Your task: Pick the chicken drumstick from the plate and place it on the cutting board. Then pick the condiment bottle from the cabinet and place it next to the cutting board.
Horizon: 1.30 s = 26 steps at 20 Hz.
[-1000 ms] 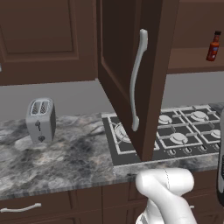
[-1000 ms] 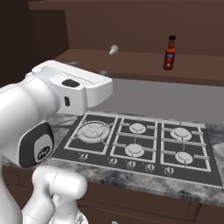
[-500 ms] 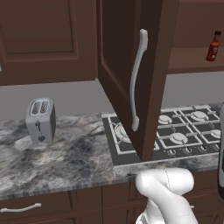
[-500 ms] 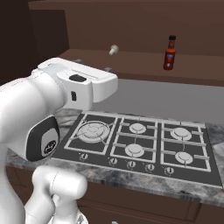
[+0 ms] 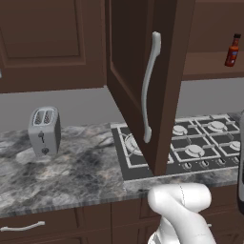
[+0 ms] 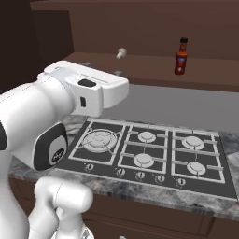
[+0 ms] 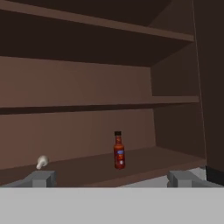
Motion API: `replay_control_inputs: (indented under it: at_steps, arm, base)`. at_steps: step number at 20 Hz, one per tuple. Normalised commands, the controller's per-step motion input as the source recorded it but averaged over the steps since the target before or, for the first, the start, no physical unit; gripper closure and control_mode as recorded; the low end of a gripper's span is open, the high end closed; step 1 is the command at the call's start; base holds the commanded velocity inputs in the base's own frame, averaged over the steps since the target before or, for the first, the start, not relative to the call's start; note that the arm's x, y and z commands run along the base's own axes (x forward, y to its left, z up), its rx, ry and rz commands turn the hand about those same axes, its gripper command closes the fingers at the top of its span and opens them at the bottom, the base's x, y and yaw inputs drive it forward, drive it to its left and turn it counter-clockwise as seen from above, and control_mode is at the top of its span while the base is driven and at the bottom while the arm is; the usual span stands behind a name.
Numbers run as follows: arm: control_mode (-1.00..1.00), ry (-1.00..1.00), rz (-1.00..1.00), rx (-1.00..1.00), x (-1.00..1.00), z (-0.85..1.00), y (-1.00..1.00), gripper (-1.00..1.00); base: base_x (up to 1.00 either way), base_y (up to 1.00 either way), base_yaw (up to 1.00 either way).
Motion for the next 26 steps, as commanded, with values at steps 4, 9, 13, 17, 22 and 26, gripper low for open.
replay_control_inputs:
  at_steps: [4,9,13,17,22,26]
  arm:
    - [-1.0,0.0,0.0,0.0,0.15,-0.01,0.0,-1.0]
    - [-1.0,0.0,0.0,0.0,0.28,-0.01,-0.03,-1.0]
    - [-1.0,0.0,0.0,0.0,0.27,0.0,-0.09,-1.0]
    - [-1.0,0.0,0.0,0.0,0.25,0.0,-0.13,-1.0]
    - [-1.0,0.0,0.0,0.0,0.25,0.0,-0.17,-1.0]
    - [-1.0,0.0,0.0,0.0,0.21,-0.01,-0.16,-1.0]
  base:
    - [0.0,0.0,0.0]
    - [0.0,0.0,0.0]
    - [0.0,0.0,0.0]
    - [0.0,0.0,0.0]
    - [0.0,0.0,0.0]
    - [0.0,0.0,0.0]
